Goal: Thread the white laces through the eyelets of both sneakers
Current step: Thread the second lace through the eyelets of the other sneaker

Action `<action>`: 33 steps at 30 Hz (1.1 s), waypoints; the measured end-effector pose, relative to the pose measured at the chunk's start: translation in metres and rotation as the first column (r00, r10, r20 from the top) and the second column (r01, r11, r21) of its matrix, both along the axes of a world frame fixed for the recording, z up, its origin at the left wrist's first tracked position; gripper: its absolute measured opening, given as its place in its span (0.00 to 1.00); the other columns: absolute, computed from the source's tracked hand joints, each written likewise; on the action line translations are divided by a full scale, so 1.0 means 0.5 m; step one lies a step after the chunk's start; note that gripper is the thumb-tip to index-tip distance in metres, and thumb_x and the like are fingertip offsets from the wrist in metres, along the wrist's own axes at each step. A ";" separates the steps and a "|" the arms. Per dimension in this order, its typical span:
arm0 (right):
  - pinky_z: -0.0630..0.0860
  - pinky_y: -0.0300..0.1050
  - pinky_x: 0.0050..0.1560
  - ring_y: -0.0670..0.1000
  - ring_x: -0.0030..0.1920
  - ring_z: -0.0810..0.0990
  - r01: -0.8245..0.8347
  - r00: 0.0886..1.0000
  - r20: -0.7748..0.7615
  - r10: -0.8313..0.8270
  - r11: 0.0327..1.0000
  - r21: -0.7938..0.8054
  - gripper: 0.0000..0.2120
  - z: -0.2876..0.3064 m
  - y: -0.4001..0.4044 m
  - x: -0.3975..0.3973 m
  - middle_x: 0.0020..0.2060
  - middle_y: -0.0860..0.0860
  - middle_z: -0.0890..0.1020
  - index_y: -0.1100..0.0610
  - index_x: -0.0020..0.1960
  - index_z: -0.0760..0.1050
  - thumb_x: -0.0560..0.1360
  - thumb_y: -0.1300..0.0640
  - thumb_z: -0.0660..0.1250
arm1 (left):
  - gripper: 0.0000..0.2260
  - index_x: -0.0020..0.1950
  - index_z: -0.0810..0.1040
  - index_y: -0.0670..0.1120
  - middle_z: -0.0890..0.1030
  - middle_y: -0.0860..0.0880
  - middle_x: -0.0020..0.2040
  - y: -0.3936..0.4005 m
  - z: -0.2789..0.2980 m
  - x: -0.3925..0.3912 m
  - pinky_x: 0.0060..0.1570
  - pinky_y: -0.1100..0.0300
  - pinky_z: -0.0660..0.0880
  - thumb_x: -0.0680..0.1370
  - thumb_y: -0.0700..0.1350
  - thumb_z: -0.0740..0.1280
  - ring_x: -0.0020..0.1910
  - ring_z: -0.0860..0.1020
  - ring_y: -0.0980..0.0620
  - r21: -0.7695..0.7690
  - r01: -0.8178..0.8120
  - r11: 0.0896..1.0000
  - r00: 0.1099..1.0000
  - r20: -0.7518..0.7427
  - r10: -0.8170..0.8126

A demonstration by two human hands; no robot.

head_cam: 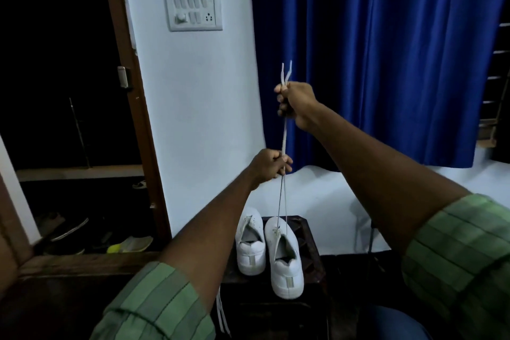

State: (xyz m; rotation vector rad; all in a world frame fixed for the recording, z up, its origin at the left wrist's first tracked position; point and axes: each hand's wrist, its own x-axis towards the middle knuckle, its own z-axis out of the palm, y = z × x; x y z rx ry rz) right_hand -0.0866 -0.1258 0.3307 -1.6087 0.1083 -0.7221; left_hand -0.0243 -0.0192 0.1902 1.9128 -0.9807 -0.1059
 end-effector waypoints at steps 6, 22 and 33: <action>0.67 0.44 0.28 0.50 0.29 0.68 0.184 0.927 -0.299 -0.227 0.969 -0.166 0.14 -0.089 -0.086 -0.002 0.32 0.54 0.74 0.61 0.47 0.81 0.82 0.64 0.57 | 0.10 0.52 0.81 0.42 0.84 0.43 0.45 0.020 0.009 0.015 0.30 0.69 0.70 0.86 0.41 0.62 0.35 0.79 0.54 -0.077 -0.044 0.996 0.997 -0.067 0.039; 0.59 0.47 0.46 0.46 0.43 0.67 0.073 0.940 -0.319 -0.122 0.984 -0.162 0.17 -0.401 0.020 -0.006 0.37 0.49 0.78 0.53 0.39 0.76 0.84 0.59 0.55 | 0.09 0.44 0.87 0.46 0.85 0.54 0.37 0.020 -0.034 0.034 0.46 0.56 0.81 0.80 0.40 0.68 0.39 0.84 0.52 0.017 -0.212 0.977 0.928 0.318 0.196; 0.68 0.36 0.24 0.50 0.29 0.72 0.094 0.965 -0.257 -0.051 0.983 0.156 0.18 -0.414 -0.001 -0.002 0.31 0.52 0.72 0.55 0.40 0.71 0.87 0.56 0.52 | 0.07 0.55 0.85 0.45 0.86 0.45 0.53 0.031 -0.274 0.001 0.47 0.57 0.72 0.84 0.44 0.68 0.46 0.79 0.54 0.059 0.114 0.992 0.959 -0.269 -0.094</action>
